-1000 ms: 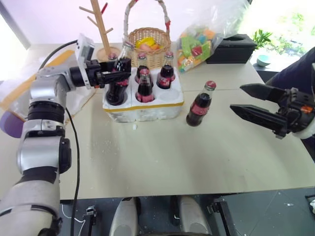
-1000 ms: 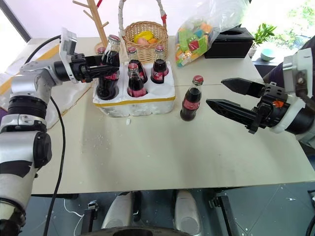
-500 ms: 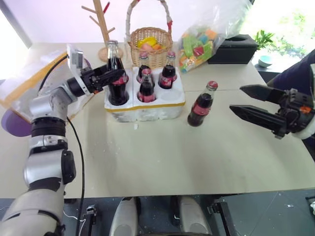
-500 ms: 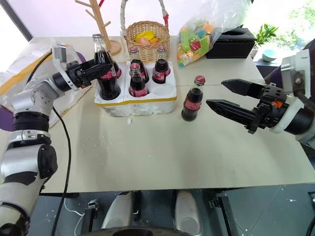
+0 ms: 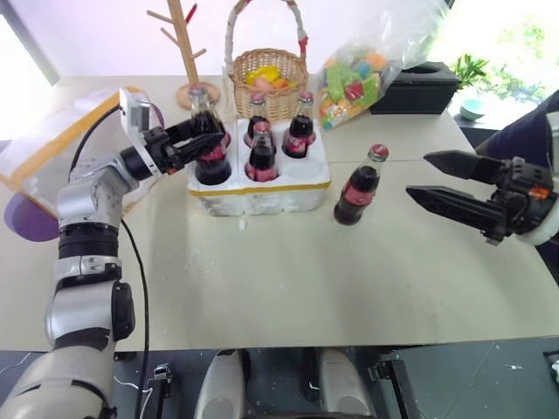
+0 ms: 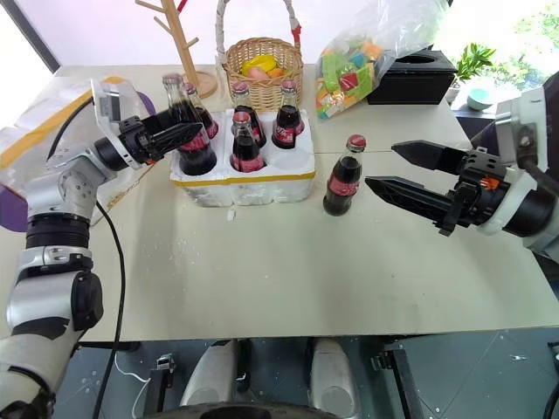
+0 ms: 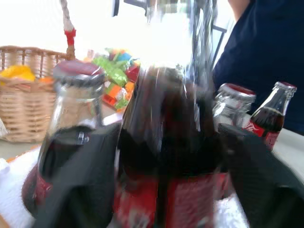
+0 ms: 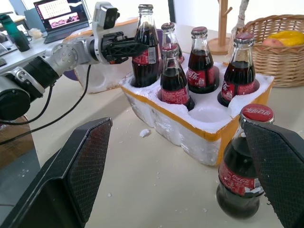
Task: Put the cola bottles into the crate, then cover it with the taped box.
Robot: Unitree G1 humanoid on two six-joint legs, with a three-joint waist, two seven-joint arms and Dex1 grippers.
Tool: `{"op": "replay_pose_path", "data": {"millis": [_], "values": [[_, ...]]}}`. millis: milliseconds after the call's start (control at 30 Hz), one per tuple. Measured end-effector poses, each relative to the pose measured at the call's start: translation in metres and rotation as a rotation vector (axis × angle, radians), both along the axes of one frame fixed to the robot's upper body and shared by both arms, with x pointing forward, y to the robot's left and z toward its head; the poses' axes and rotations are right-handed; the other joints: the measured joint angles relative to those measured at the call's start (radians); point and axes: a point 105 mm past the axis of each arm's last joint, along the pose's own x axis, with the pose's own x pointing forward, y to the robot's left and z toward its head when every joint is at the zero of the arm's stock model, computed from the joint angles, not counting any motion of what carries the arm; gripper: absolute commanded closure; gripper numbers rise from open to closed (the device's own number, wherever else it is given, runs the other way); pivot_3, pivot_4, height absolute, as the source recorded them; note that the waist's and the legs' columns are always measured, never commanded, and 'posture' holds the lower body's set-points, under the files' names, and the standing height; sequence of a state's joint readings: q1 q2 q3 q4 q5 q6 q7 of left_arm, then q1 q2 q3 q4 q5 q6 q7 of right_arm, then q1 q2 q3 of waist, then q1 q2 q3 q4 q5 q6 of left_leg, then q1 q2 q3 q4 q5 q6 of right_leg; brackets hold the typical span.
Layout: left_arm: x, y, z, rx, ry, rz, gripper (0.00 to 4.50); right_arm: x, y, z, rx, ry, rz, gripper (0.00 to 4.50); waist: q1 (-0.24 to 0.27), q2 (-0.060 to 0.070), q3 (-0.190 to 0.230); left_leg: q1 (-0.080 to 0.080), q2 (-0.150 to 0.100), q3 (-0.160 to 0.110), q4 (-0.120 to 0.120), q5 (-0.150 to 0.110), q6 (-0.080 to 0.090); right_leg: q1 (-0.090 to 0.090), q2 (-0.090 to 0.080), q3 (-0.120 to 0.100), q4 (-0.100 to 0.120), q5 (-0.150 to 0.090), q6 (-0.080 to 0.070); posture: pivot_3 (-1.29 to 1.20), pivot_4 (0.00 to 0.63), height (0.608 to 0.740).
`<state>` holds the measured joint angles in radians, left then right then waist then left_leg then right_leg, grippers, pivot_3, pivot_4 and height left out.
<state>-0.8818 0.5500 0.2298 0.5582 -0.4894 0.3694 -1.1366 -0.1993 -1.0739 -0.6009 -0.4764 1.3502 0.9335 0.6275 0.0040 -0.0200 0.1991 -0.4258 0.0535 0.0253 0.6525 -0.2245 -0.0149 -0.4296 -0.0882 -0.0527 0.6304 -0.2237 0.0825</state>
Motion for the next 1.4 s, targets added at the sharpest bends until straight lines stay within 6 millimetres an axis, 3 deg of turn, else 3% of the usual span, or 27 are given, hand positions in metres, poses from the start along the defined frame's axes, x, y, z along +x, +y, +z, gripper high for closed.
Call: {"op": "replay_pose_path", "data": {"millis": [200,300,433,500,600,700,933,1167,1333,1400], "values": [[-0.014,0.005,0.001,-0.016,0.019,-0.010,0.05,0.000,-0.001,-0.002,-0.002,0.009,0.006,0.00,0.008,0.000,0.000,0.000,0.000,0.000,0.001,0.000,0.000,0.001,0.000,0.000,0.000,0.000,0.000,0.00,0.150,0.740],[-0.032,0.013,0.003,0.009,0.055,-0.043,0.05,0.000,-0.006,-0.013,-0.021,0.048,-0.006,0.00,0.008,0.000,0.000,0.000,0.000,0.000,0.000,0.000,0.000,0.001,0.000,0.000,0.000,0.000,0.000,0.00,0.150,0.740],[-0.083,0.027,0.028,0.135,0.091,-0.178,0.05,-0.002,-0.019,-0.036,-0.058,0.123,-0.055,0.00,0.005,0.000,0.000,0.000,0.000,0.000,-0.001,0.000,0.000,0.000,0.000,0.000,0.000,0.000,0.000,0.00,0.150,0.740],[-0.113,0.024,0.036,0.222,0.096,-0.275,0.05,-0.001,-0.027,-0.045,-0.083,0.133,-0.099,0.00,0.007,0.001,-0.001,0.001,0.000,0.000,-0.001,0.000,0.000,0.001,0.000,0.000,-0.001,-0.003,-0.004,0.00,0.150,0.740],[-0.138,0.010,0.019,0.337,0.130,-0.384,0.05,0.006,-0.032,-0.061,-0.112,0.134,-0.154,0.00,0.013,0.004,-0.003,0.003,-0.001,0.000,0.000,0.000,-0.001,0.003,-0.002,0.000,-0.002,-0.003,-0.005,0.00,0.150,0.740],[-0.138,-0.010,-0.001,0.347,0.142,-0.436,0.05,0.015,-0.030,-0.080,-0.112,0.145,-0.176,0.00,0.013,0.004,-0.003,0.003,-0.001,0.000,0.002,0.001,-0.002,0.004,-0.002,0.000,-0.002,-0.004,-0.004,0.00,0.150,0.740],[-0.120,-0.039,-0.021,0.306,0.109,-0.406,0.05,0.058,-0.013,-0.117,-0.083,0.137,-0.256,0.00,0.003,0.003,-0.003,0.002,-0.001,0.000,-0.001,0.001,-0.002,0.000,0.001,0.003,0.000,-0.001,-0.006,0.00,0.150,0.740],[-0.117,-0.045,-0.011,0.298,0.067,-0.405,0.05,0.106,0.001,-0.121,-0.043,0.093,-0.293,0.00,0.003,0.003,-0.003,0.002,0.000,0.000,-0.001,0.001,-0.002,0.000,0.002,0.003,0.000,-0.001,-0.004,0.00,0.150,0.740],[-0.117,-0.046,-0.010,0.300,0.063,-0.405,0.05,0.122,0.018,-0.118,0.005,0.087,-0.256,0.00,0.008,0.003,-0.003,0.001,0.000,0.000,-0.001,0.001,-0.002,0.000,0.002,0.003,0.000,0.000,-0.002,0.00,0.150,0.740],[-0.116,-0.046,-0.009,0.301,0.062,-0.403,0.00,0.126,0.021,-0.118,0.006,0.083,-0.254,0.54,0.008,0.003,-0.003,0.001,0.000,0.000,-0.001,0.001,-0.002,0.000,0.002,0.003,0.000,0.001,-0.002,0.00,0.150,0.740]]}}
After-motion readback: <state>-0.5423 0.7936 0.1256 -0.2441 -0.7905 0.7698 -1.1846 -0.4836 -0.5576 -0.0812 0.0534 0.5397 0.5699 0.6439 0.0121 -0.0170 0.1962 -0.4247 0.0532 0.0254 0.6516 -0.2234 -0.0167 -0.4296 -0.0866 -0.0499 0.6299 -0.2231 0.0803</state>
